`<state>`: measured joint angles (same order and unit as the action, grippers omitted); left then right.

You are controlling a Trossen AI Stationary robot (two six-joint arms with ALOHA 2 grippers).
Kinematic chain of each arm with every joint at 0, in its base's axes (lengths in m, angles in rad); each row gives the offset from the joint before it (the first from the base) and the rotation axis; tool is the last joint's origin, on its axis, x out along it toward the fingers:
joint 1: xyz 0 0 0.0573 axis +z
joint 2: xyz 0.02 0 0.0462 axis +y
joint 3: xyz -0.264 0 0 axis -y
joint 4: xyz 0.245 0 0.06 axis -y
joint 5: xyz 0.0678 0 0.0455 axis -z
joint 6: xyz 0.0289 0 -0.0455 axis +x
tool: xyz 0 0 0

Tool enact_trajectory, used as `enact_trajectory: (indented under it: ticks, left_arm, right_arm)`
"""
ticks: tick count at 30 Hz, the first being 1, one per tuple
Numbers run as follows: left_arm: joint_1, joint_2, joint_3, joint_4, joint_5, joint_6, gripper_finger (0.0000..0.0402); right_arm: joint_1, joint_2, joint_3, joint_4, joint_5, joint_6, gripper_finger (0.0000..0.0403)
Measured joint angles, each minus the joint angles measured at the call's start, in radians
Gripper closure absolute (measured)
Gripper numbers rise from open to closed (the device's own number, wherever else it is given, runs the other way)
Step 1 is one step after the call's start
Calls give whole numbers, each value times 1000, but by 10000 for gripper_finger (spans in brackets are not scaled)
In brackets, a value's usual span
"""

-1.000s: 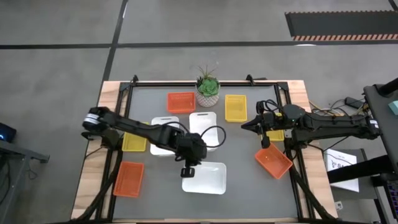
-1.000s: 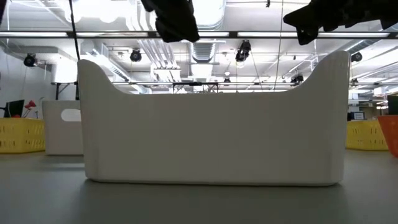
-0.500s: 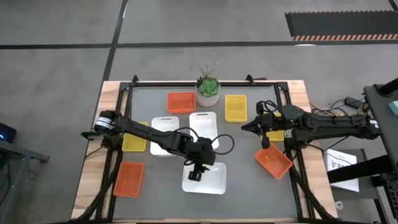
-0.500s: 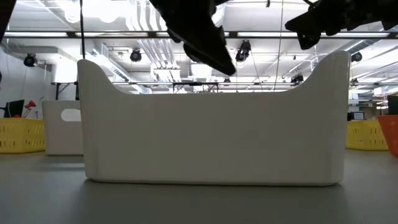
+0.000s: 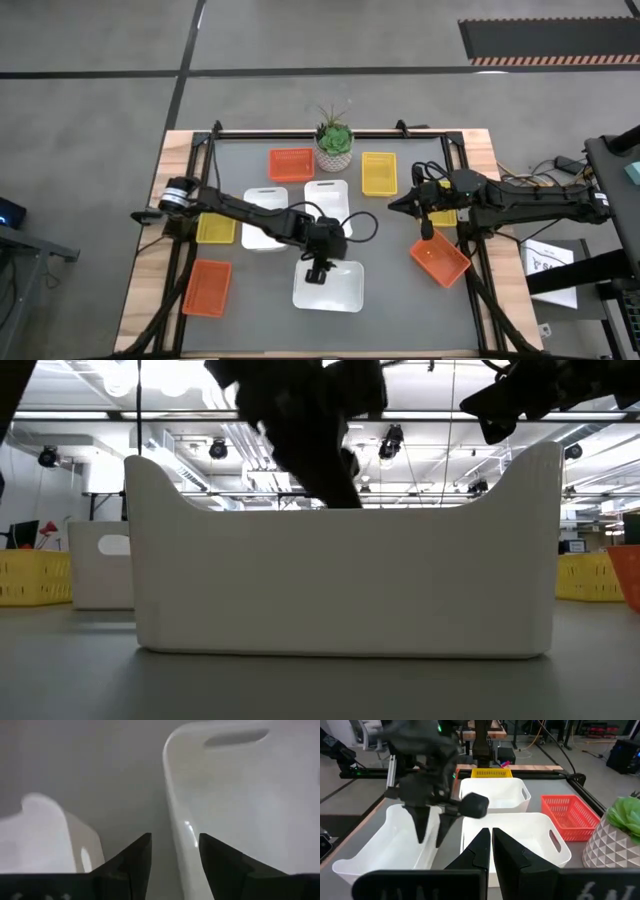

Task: Stack baskets by color
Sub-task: Stack the bottom white bin on the top right white bin

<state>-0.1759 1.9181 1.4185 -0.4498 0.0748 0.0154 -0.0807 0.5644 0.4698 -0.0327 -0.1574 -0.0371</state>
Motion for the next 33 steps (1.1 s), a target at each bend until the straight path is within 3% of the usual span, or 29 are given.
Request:
enact_trajectory:
  ticks: [5,12,18,22,24,27,33]
  left_arm:
    - [4,5,-40,32,23,-9,298]
    - [13,-2,-36,34,29,-76,393]
    - [11,-53,-35,21,29,-224,401]
    - [9,-130,-20,44,18,-432,401]
    - [9,-182,-3,65,-59,-567,401]
    - [9,-269,1,53,-255,-770,401]
    - [9,-415,-19,-143,-673,-1057,401]
  right_arm:
    - [0,0,0,-6,0,-8,390]
    - [0,0,0,-11,0,-15,390]
    - [0,0,0,-16,0,-15,390]
    - [0,-1,0,-40,0,-3,390]
    - [0,-8,0,-78,0,0,390]
    - [0,-32,0,-143,0,2,390]
    - [0,-142,0,-224,1,44,390]
